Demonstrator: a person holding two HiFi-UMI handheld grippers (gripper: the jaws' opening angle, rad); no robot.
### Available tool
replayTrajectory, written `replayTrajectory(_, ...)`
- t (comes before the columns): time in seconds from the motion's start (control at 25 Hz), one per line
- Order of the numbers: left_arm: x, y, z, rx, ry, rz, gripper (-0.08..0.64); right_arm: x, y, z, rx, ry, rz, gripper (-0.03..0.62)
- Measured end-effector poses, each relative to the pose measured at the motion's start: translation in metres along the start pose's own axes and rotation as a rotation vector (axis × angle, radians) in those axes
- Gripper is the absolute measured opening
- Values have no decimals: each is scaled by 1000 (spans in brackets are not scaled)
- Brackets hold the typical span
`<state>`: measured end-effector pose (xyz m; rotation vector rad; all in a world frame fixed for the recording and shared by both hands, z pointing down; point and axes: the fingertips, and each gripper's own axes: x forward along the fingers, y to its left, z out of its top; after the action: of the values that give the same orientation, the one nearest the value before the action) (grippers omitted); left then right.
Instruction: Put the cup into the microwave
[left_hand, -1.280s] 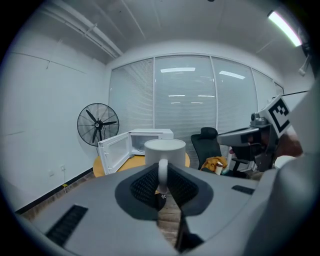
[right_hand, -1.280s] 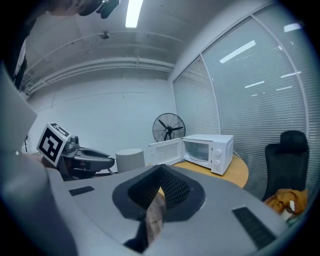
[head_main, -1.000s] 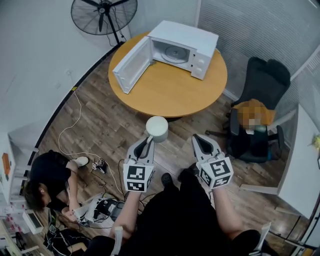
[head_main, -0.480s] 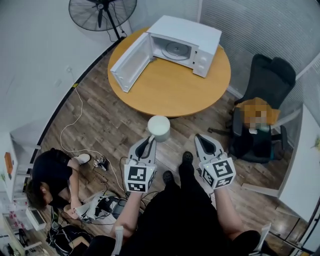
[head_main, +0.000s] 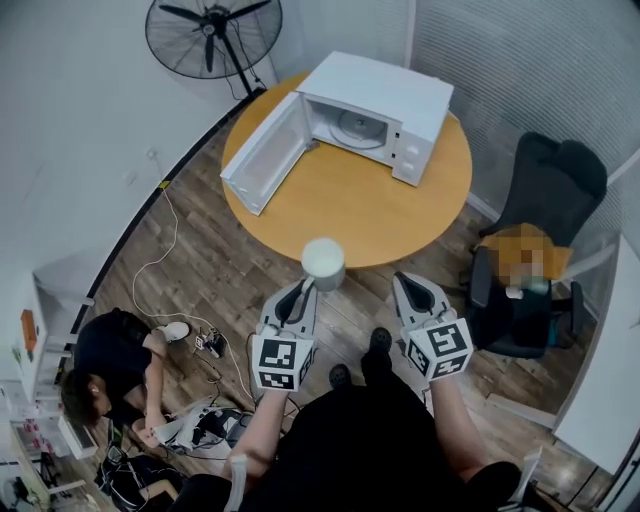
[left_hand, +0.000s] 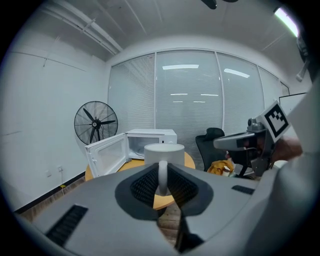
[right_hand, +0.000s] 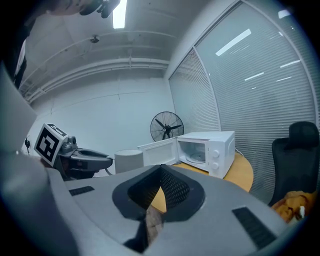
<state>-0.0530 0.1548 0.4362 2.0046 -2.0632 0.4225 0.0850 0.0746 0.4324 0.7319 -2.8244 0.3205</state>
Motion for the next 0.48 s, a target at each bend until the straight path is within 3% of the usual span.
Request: replayTrajectory(0.48,78,-9,33,-8,-17,40,46,34,-77,13,19,-2,56,9)
